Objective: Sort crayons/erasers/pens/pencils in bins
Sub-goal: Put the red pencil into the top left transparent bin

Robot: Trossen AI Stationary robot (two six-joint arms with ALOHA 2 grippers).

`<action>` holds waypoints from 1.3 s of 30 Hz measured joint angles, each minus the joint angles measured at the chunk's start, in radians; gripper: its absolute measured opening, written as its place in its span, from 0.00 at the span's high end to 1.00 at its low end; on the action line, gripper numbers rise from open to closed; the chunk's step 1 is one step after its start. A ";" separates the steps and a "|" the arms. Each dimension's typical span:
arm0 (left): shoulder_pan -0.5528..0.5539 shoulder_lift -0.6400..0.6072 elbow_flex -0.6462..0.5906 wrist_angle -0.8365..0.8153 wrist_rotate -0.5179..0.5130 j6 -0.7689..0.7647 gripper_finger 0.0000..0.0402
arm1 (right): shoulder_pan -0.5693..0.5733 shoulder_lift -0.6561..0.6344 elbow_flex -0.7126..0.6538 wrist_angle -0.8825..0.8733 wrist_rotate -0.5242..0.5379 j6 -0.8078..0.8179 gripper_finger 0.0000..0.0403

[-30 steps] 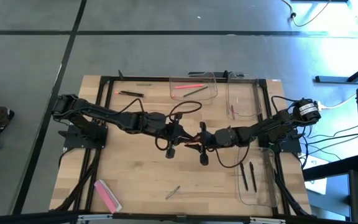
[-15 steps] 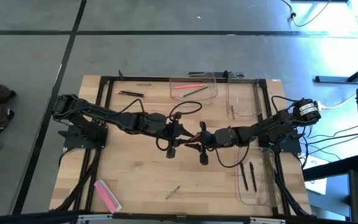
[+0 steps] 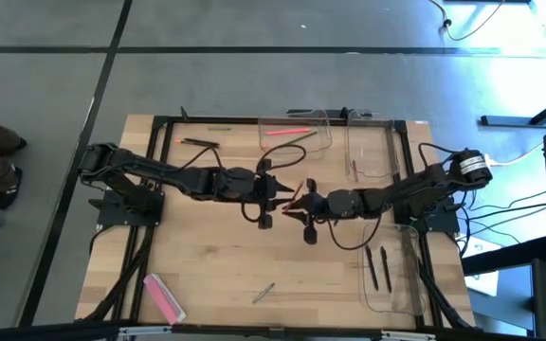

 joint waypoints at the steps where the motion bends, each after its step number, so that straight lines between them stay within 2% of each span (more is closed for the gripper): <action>1: 0.004 -0.003 0.000 -0.005 -0.002 0.000 0.77 | -0.008 -0.004 0.000 -0.003 -0.001 -0.001 0.87; 9: 0.010 -0.010 0.000 -0.015 -0.010 0.003 0.77 | -0.062 -0.009 0.001 0.006 -0.009 -0.009 0.87; 21: 0.008 -0.047 -0.001 -0.146 -0.009 -0.001 0.77 | -0.079 -0.009 0.001 0.003 -0.007 -0.012 0.87; 26: 0.008 -0.097 -0.001 -0.234 -0.012 -0.001 0.77 | -0.128 -0.011 0.017 -0.019 -0.005 -0.011 0.87; 30: 0.009 -0.146 -0.001 -0.287 -0.045 0.000 0.77 | -0.200 -0.011 0.105 -0.186 -0.059 -0.008 0.87; 39: 0.019 -0.185 0.000 -0.389 -0.258 0.000 0.77 | -0.390 -0.011 0.464 -0.864 -0.088 -0.037 0.87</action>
